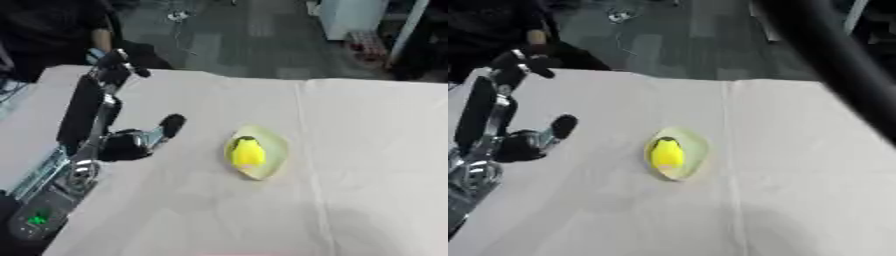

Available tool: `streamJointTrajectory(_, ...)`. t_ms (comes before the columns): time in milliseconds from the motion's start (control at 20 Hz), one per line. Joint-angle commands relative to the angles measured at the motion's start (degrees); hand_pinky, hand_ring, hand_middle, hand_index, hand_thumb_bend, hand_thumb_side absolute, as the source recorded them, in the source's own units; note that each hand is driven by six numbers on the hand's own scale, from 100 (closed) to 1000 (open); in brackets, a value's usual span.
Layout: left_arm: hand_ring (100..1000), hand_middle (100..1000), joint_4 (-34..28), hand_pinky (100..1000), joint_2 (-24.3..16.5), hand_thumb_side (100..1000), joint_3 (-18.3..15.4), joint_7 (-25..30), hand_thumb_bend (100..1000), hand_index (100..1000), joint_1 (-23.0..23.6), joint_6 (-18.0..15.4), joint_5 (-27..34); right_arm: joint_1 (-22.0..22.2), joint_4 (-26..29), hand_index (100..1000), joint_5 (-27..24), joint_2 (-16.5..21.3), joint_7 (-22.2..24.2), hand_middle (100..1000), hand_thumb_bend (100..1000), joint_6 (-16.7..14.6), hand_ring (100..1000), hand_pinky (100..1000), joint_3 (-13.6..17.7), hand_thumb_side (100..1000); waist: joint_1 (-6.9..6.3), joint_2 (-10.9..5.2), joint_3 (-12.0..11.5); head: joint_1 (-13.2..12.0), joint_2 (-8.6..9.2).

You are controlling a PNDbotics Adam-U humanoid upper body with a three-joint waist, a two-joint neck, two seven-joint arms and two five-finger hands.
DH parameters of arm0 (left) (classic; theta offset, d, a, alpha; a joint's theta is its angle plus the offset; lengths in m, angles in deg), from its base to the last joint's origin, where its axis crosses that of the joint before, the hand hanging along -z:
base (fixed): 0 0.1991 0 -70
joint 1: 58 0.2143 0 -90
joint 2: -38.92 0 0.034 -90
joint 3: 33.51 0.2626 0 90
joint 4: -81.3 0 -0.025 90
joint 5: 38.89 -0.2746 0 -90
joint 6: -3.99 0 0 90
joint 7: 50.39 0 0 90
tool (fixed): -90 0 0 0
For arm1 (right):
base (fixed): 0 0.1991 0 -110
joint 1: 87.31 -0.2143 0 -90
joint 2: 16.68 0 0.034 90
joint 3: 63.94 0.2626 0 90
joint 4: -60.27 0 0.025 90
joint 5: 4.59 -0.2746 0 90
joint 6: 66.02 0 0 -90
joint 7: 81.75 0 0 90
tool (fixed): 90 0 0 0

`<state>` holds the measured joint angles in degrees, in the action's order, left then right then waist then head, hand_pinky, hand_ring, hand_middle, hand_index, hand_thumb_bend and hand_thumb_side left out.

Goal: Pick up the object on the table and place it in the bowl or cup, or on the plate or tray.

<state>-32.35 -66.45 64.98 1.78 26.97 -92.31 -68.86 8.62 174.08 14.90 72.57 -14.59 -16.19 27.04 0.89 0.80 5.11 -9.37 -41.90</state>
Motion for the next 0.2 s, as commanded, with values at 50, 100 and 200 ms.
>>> streamJointTrajectory(50, 576, 752, -0.9, 684, 3.2, 941, -1.6, -5.4, 448, 776, -0.6, -4.6, 4.7, 0.5, 0.8, 377, 1.9, -0.3, -1.0, 563, 134, 0.0, 466, 176, -0.5, 915, 0.21, -0.45, -0.4, 0.9, -0.41)
streamJointTrajectory(100, 574, 748, -0.9, 683, 4.2, 939, -1.7, -6.0, 441, 777, -0.6, -6.2, 5.4, 0.7, 0.8, 364, 2.6, -0.6, -1.1, 563, 127, 0.2, 466, 174, -0.7, 920, 0.35, -0.45, -0.7, 1.5, -0.44)
streamJointTrajectory(200, 595, 744, -0.9, 710, 5.2, 939, -1.8, -6.3, 430, 776, -0.6, -8.8, 6.2, 1.2, 0.8, 350, 3.9, -1.1, -1.5, 562, 118, 0.4, 466, 172, -1.3, 925, 0.55, -0.51, -1.2, 2.5, -0.68)
